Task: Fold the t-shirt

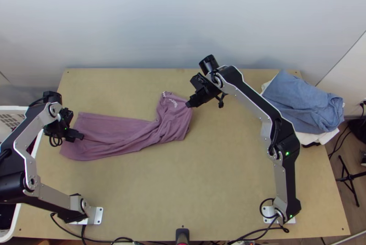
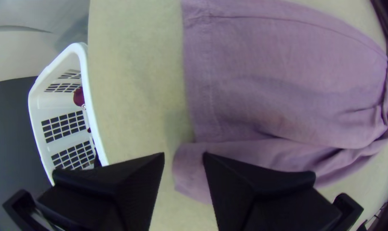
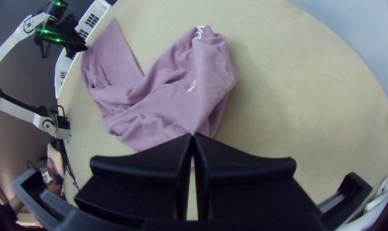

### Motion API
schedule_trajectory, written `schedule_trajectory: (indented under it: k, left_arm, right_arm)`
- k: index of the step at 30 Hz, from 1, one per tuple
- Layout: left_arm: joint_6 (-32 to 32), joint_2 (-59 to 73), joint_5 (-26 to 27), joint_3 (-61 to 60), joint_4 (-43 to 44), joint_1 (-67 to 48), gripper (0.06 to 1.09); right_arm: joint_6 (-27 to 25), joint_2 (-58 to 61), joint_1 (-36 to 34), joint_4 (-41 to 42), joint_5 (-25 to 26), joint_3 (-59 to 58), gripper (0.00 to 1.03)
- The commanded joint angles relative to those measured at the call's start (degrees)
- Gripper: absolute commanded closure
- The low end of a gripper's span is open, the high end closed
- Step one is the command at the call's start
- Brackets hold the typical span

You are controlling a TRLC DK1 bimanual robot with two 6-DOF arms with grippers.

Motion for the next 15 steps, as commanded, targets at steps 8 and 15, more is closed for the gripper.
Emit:
schedule_trajectory:
  k: [8,15]
  left_arm:
    - [0.55,1.06,1.39,-3.02,2.37,0.46,0.94]
    - [1.08,0.79,1.31,-5.83,5.01,1.34,1.04]
  right_arm:
    - [1.21,-0.87,0.07,0.02,0.01,-1.49,1.0]
    - [1.3,-1.75,0.16,0.02,0.01,-2.45,1.0]
